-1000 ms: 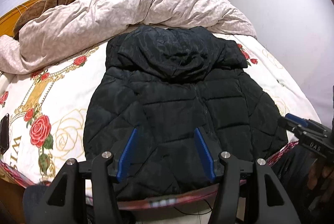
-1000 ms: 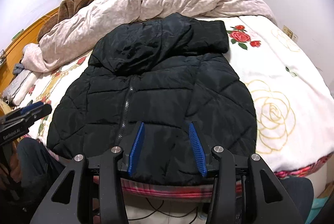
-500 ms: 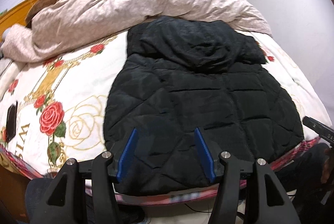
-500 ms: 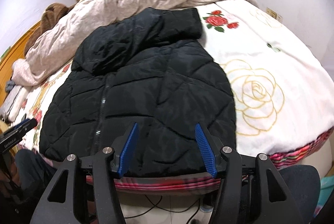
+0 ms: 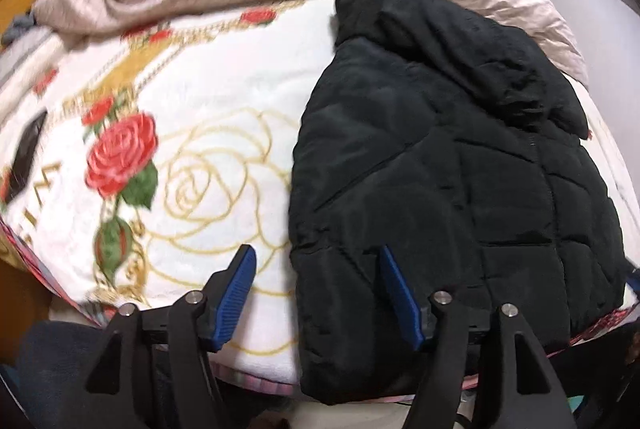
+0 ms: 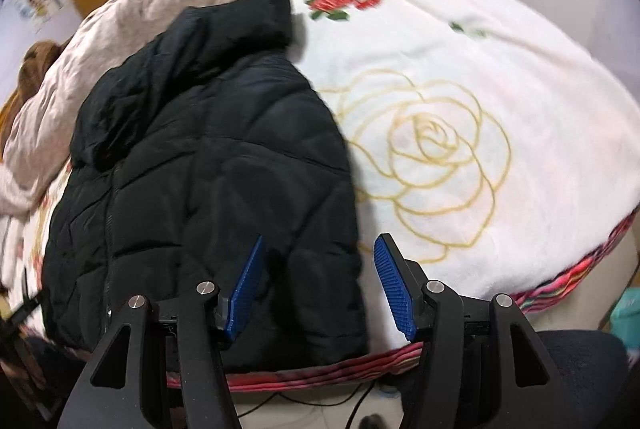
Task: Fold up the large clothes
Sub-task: 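Move both grippers to the jacket hem and lower onto it, then close the left gripper on the hem while the right gripper grasps it too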
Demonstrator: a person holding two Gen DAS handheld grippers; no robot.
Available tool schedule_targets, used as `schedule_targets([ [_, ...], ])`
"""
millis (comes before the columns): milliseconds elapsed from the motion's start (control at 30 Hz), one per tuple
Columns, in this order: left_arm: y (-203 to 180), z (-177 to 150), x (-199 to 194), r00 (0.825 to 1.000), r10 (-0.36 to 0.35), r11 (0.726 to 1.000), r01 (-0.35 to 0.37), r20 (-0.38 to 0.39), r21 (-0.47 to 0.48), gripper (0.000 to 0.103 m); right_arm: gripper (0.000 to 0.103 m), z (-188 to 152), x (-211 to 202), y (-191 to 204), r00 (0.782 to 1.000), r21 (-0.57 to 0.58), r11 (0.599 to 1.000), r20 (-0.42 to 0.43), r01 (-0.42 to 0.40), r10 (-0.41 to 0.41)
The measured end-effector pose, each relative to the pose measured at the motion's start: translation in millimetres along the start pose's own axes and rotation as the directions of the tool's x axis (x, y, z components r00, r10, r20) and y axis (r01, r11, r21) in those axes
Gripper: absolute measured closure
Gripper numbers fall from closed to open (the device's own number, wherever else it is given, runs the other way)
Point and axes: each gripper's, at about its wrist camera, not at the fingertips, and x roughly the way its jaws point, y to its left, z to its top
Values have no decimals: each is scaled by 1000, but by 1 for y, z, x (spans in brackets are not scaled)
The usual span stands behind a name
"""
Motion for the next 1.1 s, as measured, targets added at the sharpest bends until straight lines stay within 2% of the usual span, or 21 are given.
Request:
schedule_targets([
  [167, 4, -5, 19, 996, -61, 998, 59, -60, -32, 29, 46, -3, 22, -15, 994, 81, 996, -94, -45, 52],
  [300, -7, -12, 26, 992, -89, 996, 90, -93, 3, 29, 46, -8, 31, -9, 981, 73, 991, -153, -113, 123],
  [367, -11, -14, 28, 991, -84, 996, 87, -104, 21, 30, 46, -10, 34, -6, 978, 44, 994, -175, -103, 110],
  [400, -12, -14, 29, 991, -84, 996, 87, -104, 23, 32, 53, -10, 35, -4, 978, 42, 994, -177, -101, 107],
  [433, -12, -14, 28, 990, -91, 995, 94, -104, 23, 43, 59, -10, 35, -4, 978, 43, 994, -179, -104, 110],
  [467, -14, -14, 26, 989, -109, 993, 112, -101, 27, 54, 67, -10, 34, -5, 976, 47, 992, -178, -116, 122],
  [500, -16, -14, 24, 990, -101, 994, 105, -93, 38, 59, 76, -10, 31, -6, 977, 47, 992, -173, -120, 127],
  [533, -19, -13, 18, 992, -98, 993, 103, -82, 57, 72, 80, -10, 29, -5, 977, 46, 991, -168, -128, 134],
  [567, -23, -13, 11, 993, -99, 992, 104, -67, 72, 78, 85, -9, 23, -5, 977, 47, 989, -158, -141, 147],
  [700, -28, -6, -27, 989, -145, 987, 143, 12, 79, 84, 90, 0, -9, -2, 974, 35, 978, -96, -204, 206],
  [867, -19, 1, -79, 972, -209, 977, 204, 105, 61, 85, 90, 7, -62, -3, 962, 3, 962, -18, -271, 271],
  [1100, 4, -21, -123, 957, -260, 965, 259, 126, 27, 85, 90, -23, -108, -18, 946, 22, 946, 6, -323, 323],
])
